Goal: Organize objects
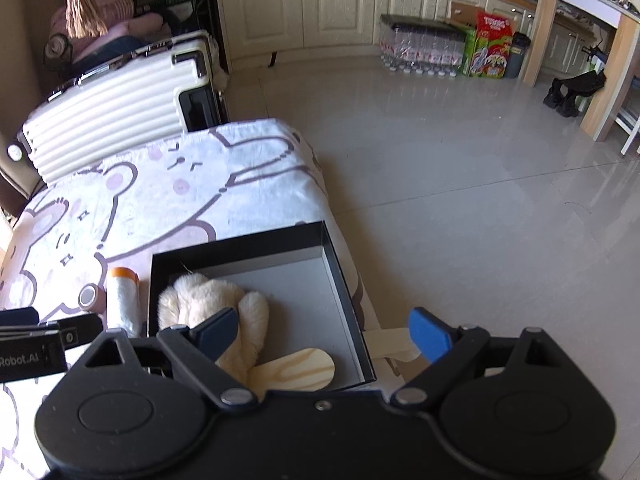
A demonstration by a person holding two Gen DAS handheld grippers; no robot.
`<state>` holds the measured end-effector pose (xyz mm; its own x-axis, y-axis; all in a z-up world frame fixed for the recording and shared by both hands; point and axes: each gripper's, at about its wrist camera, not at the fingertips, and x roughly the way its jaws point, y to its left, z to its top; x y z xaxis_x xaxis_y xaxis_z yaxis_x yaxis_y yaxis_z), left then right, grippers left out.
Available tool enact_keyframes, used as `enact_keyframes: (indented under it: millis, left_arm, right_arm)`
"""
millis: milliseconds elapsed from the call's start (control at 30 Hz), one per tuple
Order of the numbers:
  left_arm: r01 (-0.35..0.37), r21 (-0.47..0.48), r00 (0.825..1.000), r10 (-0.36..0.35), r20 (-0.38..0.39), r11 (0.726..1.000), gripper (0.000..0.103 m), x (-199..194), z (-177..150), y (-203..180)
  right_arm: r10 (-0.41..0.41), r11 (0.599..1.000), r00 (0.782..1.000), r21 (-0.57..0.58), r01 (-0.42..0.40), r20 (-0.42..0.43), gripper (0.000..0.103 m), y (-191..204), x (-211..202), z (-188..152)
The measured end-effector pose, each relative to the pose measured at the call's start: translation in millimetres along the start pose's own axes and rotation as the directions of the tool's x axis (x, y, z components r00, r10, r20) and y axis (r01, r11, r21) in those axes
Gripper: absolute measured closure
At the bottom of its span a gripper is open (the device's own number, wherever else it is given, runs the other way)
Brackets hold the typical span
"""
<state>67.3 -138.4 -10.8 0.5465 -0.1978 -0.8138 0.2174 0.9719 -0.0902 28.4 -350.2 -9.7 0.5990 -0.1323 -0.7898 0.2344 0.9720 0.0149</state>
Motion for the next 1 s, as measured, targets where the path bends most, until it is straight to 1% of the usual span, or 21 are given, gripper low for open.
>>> enact_keyframes:
  millis: [300,533,800,1000]
  left_arm:
    - [-0.04,0.007,0.998,0.039,0.048,0.999,0.008,-25,-6,15]
    - [-0.054,0.0,0.995,0.054,0.079,0.999,0.006,-39,-11,24]
    - [-0.052,0.007,0.993,0.051,0.111,0.999,0.004,-49,-16,25]
    - [-0.06,0.009,0.99,0.058,0.125,0.998,0.0,-52,-19,26]
  right_arm:
    - [-0.002,0.999,0.997,0.042,-0.001,0.074,0.009,2,-25,-5]
    - [-0.003,0.999,0.992,0.053,-0.003,0.126,0.009,6,-40,-9]
    - [-0.019,0.998,0.987,0.058,0.01,0.157,0.009,8,-54,-14]
    - [-0.025,0.999,0.985,0.051,0.017,0.169,0.007,10,-60,-17]
